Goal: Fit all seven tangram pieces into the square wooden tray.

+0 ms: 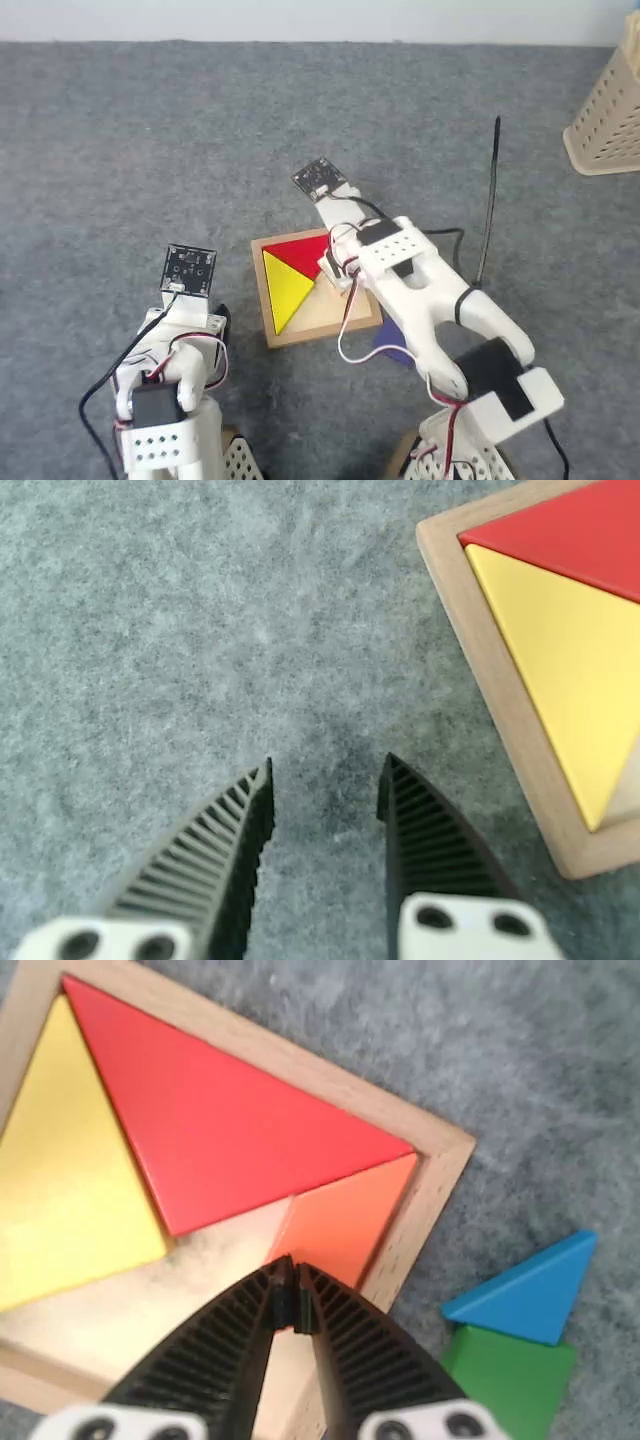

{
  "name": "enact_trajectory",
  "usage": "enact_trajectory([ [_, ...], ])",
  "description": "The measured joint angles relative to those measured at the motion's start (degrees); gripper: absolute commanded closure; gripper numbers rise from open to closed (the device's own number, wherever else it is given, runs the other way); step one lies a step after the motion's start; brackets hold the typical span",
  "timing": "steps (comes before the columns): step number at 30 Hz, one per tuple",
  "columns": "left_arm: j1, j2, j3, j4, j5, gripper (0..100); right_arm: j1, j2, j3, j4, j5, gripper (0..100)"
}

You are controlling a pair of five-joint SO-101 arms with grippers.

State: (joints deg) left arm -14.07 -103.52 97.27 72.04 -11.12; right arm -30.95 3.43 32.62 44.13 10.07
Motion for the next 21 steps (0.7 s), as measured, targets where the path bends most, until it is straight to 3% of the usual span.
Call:
enact_trajectory([
  [14,0.0,0.0,0.0,0.0,0.0,83,2.8,3.5,-4.6,0.2,0.0,99.2],
  [21,0.0,0.0,0.0,0.0,0.0,83,3.1,-9.1,-4.4,11.6,0.0,99.2],
])
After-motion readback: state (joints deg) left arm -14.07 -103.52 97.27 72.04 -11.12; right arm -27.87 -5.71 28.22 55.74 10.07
